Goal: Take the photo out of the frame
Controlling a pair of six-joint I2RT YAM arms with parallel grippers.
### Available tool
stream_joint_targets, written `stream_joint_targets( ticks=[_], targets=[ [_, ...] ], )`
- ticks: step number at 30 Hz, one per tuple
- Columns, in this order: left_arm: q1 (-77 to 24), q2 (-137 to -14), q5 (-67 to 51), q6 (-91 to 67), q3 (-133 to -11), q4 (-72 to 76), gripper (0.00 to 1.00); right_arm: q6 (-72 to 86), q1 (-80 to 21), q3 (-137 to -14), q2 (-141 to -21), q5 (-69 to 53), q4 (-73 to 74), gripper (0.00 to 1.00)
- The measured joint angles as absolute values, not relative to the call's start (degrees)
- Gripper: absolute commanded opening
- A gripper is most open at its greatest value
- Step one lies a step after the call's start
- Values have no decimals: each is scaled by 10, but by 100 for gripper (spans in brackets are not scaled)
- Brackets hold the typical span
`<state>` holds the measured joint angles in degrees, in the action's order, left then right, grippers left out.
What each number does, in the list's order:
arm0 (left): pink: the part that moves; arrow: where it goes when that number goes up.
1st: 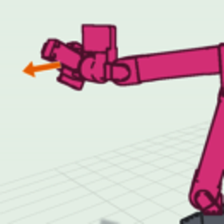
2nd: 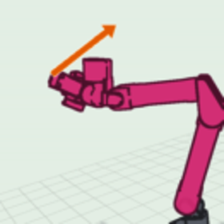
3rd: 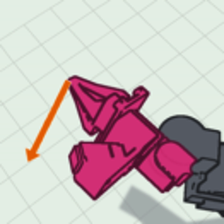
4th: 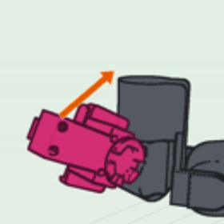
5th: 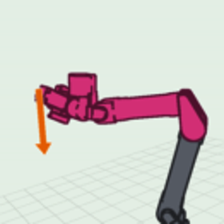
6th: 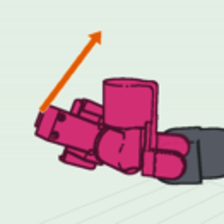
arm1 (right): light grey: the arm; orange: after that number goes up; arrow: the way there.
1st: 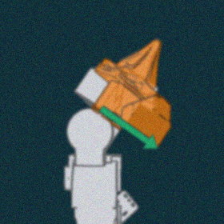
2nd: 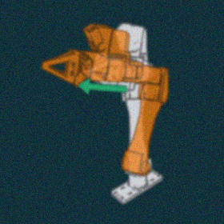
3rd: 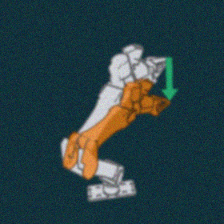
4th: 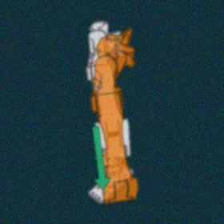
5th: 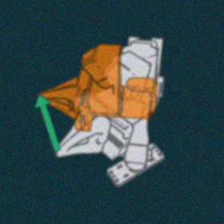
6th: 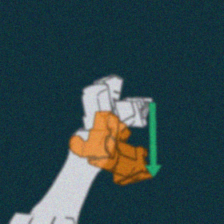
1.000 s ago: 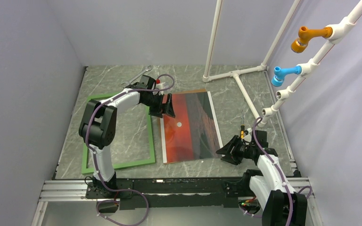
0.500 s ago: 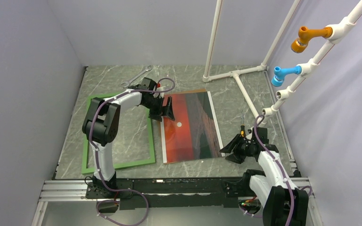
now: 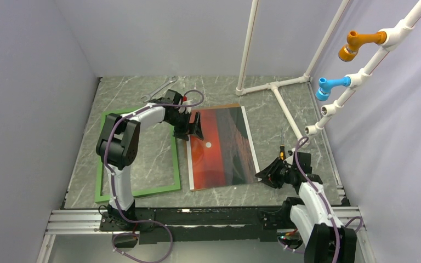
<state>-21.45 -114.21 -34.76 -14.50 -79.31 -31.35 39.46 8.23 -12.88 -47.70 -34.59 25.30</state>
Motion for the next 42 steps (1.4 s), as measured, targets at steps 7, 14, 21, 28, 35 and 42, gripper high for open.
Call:
stream_joint_targets(
  ticks=[7,14,21,28,35,42],
  targets=[
    [-215,-1142,-347,-145,-794,-314,98,399,82,-129,-442,-345,252,23],
    [-215,-1142,-348,-145,-794,-314,98,418,82,-128,-444,-353,210,20],
    [-215,-1142,-348,-145,-794,-314,98,435,82,-114,-481,-359,148,14],
    [-215,-1142,-348,-145,-794,-314,98,466,82,-87,-477,-364,90,7],
    [-215,-1142,-348,-145,-794,-314,99,470,83,-85,-484,-368,76,7],
    [-215,-1142,-348,-145,-794,-313,99,491,89,-64,-424,-394,62,7]
  ],
)
